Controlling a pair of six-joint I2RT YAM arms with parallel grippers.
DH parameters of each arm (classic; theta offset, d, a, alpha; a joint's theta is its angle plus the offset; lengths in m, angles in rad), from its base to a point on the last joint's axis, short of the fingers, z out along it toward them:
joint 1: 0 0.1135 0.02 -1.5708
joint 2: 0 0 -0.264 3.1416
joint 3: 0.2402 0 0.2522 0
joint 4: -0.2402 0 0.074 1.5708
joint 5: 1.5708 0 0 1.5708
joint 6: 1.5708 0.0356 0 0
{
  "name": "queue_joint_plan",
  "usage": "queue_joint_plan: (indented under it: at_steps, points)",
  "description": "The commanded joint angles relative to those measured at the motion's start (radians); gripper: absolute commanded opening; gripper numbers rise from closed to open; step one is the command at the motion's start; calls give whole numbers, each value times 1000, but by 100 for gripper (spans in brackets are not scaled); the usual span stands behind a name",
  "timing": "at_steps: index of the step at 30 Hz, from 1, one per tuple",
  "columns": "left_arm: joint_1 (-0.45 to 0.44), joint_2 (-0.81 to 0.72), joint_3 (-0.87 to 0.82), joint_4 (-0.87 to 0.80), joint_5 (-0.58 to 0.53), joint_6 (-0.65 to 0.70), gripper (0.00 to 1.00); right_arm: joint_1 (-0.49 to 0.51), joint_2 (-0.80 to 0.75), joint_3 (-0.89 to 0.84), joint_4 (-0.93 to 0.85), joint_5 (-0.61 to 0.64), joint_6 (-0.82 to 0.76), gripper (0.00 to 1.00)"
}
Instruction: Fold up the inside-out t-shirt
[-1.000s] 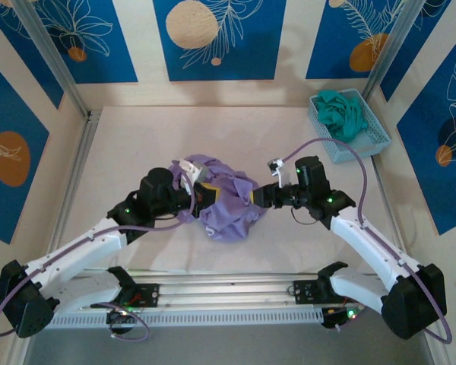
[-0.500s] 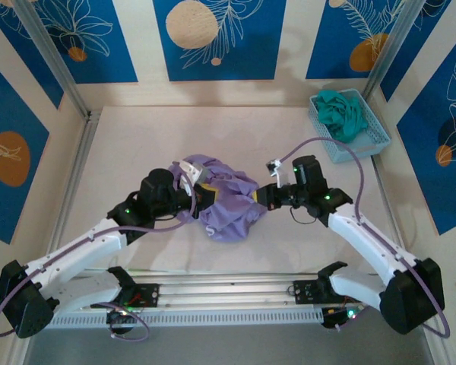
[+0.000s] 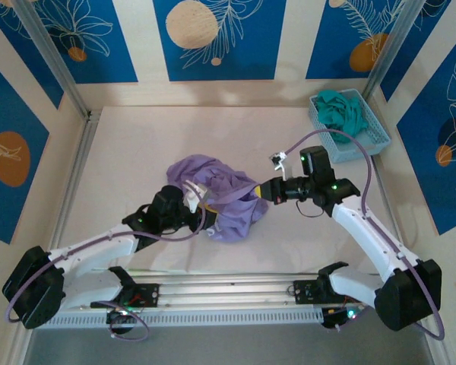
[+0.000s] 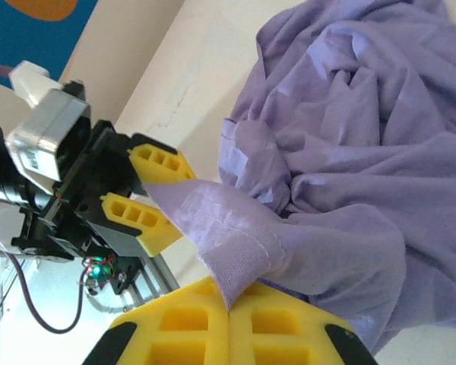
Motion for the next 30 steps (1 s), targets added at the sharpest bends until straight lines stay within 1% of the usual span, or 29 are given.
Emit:
queue_joint_plan:
  at_steps: [1,3,5,6,8,12,15,18,21,24,27,30]
  points:
    - [-6,-35,-8,44,1,15,47,10,6,46,-48,-32,-27,0]
    - [-7,-70,-5,18,-32,18,52,14,12,54,-48,-30,-27,0]
    - [-14,-92,13,-26,-92,36,59,20,21,61,-46,-34,-26,0]
    - [-20,-94,28,-50,-124,53,62,23,24,63,-46,-33,-27,0]
    - [-36,-69,77,-100,-173,107,70,29,34,65,-41,-34,-27,0]
    - [-75,32,185,-195,-247,208,79,35,44,71,-39,-34,-30,0]
    - [-101,105,256,-228,-296,258,82,39,43,68,-36,-34,-30,0]
    - [-105,158,302,-229,-290,281,82,40,42,61,-32,-34,-26,0]
    - [-106,206,338,-228,-292,291,79,43,43,56,-29,-34,-27,0]
    - [-105,231,360,-219,-341,286,69,44,40,55,-40,-24,-37,0]
    - [-103,249,381,-231,-401,275,52,45,32,53,-53,-8,-48,0]
    - [-93,264,404,-268,-426,255,36,45,17,49,-60,24,-60,0]
